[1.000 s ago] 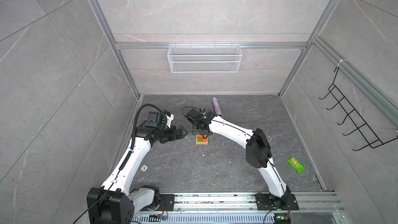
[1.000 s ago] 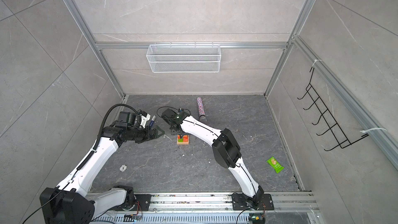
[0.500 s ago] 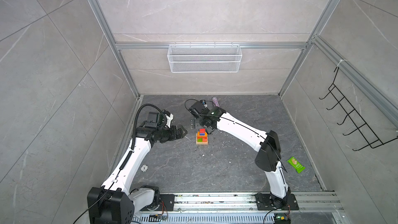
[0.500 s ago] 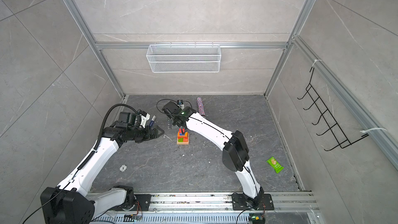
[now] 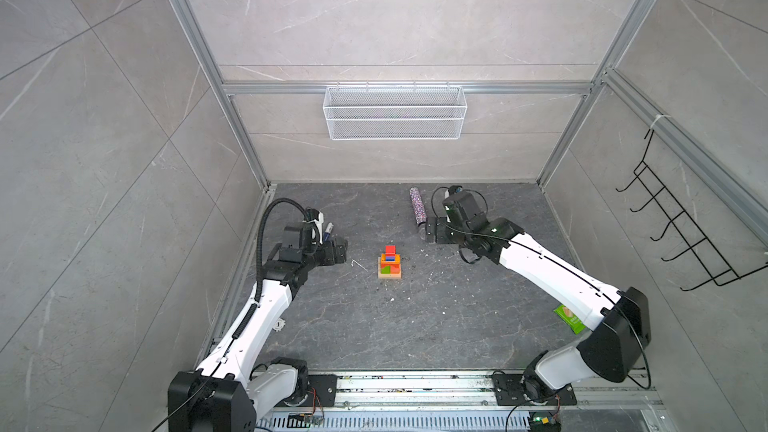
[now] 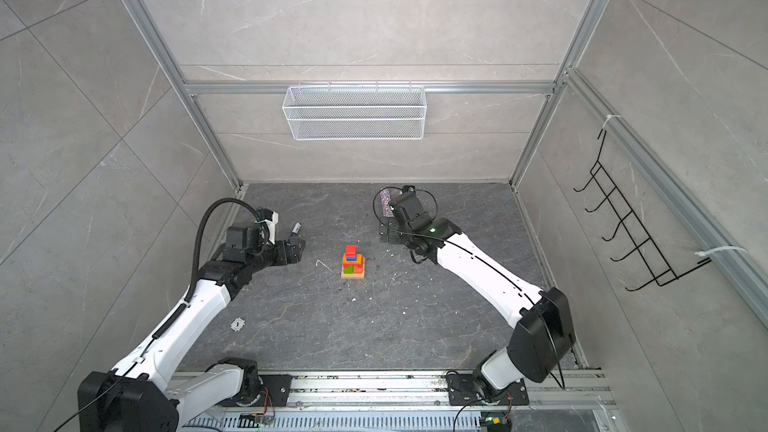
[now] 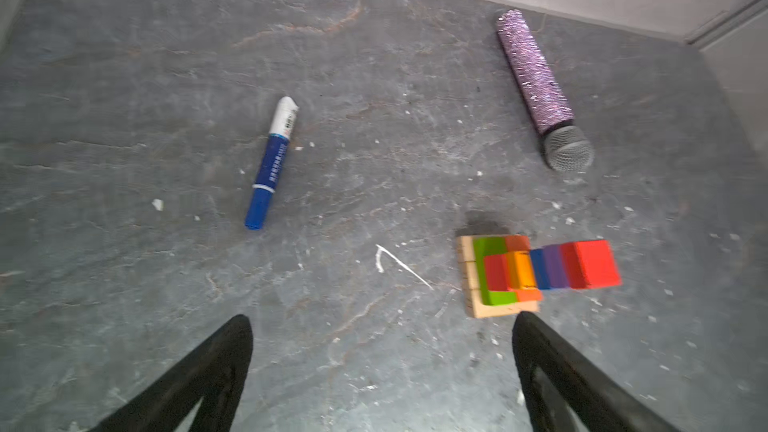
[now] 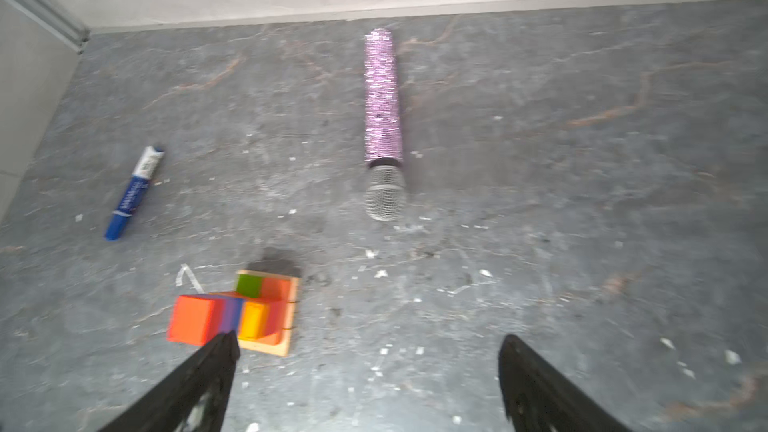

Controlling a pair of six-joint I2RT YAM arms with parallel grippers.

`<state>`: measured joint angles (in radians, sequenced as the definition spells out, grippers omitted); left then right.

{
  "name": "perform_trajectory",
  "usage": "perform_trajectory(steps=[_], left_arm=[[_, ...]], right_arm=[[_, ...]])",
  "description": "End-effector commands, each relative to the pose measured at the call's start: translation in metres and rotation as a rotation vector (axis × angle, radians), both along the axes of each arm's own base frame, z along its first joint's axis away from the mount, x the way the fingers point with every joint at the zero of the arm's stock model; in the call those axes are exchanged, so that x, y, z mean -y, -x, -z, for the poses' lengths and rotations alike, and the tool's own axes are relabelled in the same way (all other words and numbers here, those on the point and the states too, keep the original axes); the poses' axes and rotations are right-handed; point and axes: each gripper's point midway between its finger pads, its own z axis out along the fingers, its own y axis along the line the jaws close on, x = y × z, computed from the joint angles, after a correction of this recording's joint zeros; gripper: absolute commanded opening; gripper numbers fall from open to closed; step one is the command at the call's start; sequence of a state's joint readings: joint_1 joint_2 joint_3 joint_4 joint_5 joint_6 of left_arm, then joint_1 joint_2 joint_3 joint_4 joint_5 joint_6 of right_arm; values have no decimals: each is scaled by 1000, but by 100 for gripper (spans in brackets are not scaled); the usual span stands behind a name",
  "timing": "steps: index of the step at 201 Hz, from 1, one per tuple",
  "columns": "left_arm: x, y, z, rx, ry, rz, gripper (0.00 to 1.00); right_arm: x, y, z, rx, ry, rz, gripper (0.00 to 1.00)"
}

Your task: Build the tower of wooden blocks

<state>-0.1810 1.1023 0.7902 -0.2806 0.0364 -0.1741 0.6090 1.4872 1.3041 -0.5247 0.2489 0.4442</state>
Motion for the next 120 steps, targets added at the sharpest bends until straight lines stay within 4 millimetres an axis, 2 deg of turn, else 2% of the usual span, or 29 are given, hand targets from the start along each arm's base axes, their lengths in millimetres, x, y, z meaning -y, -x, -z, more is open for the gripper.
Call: perform_trajectory(steps=[1, 22, 46, 79, 102, 120], left_arm=[[-32, -31, -15, 182, -184, -62, 99], [-44, -37, 8, 199, -209, -62, 99], [-46, -44, 24, 235, -190, -14, 99], [-47, -55, 57, 217, -242, 35, 99], [-49, -61, 71, 210, -157, 47, 99], [-57, -63, 82, 199, -122, 26, 99]], right_arm=[[16, -4, -8, 97, 10, -16, 100], [36, -3, -3, 130, 41, 19, 100], [58, -4, 6, 143, 96, 72, 100], [110, -3, 15, 200, 196, 223, 100], [142, 4, 25, 249, 234, 312, 100], [160, 5, 36, 291, 250, 360, 100]])
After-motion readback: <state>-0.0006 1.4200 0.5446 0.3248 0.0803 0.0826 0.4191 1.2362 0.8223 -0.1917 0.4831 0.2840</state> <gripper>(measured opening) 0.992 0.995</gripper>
